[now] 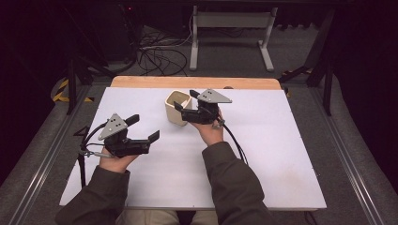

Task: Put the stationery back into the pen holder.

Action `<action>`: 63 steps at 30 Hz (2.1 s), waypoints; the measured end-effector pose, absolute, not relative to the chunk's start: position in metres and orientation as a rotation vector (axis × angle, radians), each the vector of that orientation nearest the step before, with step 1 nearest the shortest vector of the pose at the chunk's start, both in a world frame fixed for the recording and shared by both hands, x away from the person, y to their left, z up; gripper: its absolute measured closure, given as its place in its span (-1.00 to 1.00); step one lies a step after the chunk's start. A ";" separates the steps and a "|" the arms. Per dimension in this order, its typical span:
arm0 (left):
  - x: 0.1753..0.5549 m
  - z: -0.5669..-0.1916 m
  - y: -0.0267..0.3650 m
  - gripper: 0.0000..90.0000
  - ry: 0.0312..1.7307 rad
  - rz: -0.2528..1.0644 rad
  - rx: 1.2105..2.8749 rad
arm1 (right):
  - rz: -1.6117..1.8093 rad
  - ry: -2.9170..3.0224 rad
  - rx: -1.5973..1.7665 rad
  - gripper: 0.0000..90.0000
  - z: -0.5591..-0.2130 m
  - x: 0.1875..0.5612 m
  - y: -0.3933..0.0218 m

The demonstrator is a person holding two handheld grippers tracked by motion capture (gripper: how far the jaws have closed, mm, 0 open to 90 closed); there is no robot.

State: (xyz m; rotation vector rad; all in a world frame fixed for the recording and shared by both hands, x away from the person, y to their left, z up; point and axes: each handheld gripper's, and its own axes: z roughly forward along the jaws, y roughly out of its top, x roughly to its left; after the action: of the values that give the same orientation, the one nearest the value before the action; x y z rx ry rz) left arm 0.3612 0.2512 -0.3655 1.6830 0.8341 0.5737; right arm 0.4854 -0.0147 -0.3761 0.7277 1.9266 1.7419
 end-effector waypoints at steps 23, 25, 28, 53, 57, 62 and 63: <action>0.359 -0.362 0.254 -0.88 0.827 0.593 1.684 | 1.766 1.969 0.709 -0.82 -0.364 0.458 -0.041; 0.358 -0.362 0.255 -0.88 0.827 0.596 1.685 | 1.767 1.968 0.706 -0.84 -0.364 0.456 -0.044; 0.358 -0.362 0.255 -0.88 0.829 0.595 1.682 | 1.770 1.971 0.714 -0.86 -0.364 0.452 -0.049; 0.354 -0.359 0.258 -0.89 0.820 0.611 1.687 | 1.777 1.974 0.745 -0.98 -0.365 0.426 -0.089; 0.354 -0.359 0.258 -0.89 0.821 0.612 1.690 | 1.794 1.961 0.768 -0.98 -0.366 0.422 -0.098; 0.353 -0.359 0.257 -0.90 0.817 0.612 1.694 | 1.787 1.949 0.764 -0.98 -0.364 0.417 -0.108; 0.353 -0.359 0.257 -0.90 0.816 0.612 1.694 | 1.789 1.948 0.763 -0.98 -0.364 0.416 -0.110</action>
State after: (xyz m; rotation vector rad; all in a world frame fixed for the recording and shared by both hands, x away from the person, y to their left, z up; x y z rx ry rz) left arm 0.3526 0.2570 -0.3587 1.6939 0.8156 0.6116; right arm 0.4159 -0.1096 -0.3642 0.7631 1.9477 1.7886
